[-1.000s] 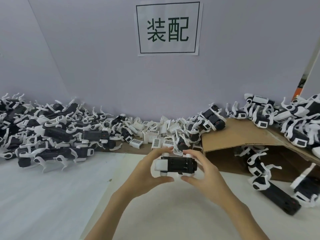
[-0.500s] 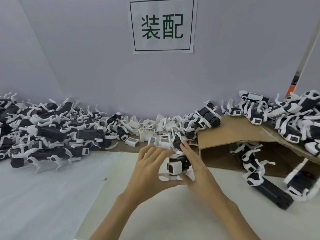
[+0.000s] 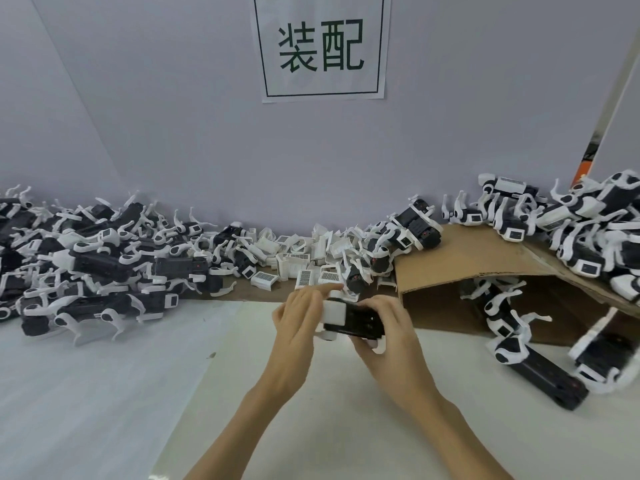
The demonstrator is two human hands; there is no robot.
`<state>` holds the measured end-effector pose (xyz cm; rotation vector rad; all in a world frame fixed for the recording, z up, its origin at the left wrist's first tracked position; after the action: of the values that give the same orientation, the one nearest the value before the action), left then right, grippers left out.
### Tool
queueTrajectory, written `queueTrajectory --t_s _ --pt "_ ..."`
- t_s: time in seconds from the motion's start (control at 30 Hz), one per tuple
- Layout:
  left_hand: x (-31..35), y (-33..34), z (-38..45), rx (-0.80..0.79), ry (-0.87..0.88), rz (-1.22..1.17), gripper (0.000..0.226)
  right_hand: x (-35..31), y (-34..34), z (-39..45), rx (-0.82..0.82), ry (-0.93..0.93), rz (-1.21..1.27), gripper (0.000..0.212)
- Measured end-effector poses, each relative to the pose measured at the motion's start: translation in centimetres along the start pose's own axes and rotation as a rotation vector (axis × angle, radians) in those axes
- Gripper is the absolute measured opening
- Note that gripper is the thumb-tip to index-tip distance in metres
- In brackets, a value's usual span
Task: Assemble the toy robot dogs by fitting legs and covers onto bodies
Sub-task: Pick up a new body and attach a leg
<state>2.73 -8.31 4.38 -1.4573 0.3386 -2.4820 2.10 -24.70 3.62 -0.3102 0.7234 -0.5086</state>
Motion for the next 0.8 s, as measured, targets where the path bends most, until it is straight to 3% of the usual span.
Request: queueTrajectory --t_s 0.1,0.23,0.33,0.43,0.53,0.63,0.73,0.8 --pt "-2.0 0.4 -0.4 0.123 -0.267 -0.436 0.063 -1.5 -0.4 0.3 0.021 -0.123 -0.248 0.062" --pt "-4.3 -1.4 -1.4 0.411 -0.432 -0.587 0.06 -3.0 1.0 0.2 -0.09 -0.18 -0.174 0.087" --pt "-5.6 -4.1 -1.1 0.541 -0.449 -0.707 0.067 -2.0 3.3 -0.3 -0.254 0.094 0.208 0.109" --pt "-4.8 -5.9 -0.5 0.573 -0.362 -0.657 0.068 -1.0 5.0 -1.4 -0.323 0.374 0.423 0.09" --pt "-3.3 -6.2 -0.2 0.512 -0.232 -0.562 0.063 -0.5 6.7 -2.0 -0.319 0.623 0.794 0.071" --pt "-1.9 -4.6 0.5 0.347 -0.183 -0.379 0.028 0.6 5.9 -1.5 -0.133 0.68 1.062 0.058" --pt "-3.2 -2.1 0.7 0.168 -0.306 -0.541 0.047 0.8 3.2 -0.6 -0.075 0.477 0.867 0.066" --pt "-3.1 -1.2 0.8 0.058 -0.274 -0.523 0.039 -0.3 2.0 -0.2 -0.096 0.311 0.704 0.075"
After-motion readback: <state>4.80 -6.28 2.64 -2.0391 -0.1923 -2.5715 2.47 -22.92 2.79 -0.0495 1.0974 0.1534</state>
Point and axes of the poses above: each hand's wrist, its own z-axis towards the middle knuckle, its own y-axis out of the palm, x = y × z, the point moved 10 cm from there along z, towards the middle knuckle, and after that the axes turned 3 degrees about z, right-handed, at the moved point
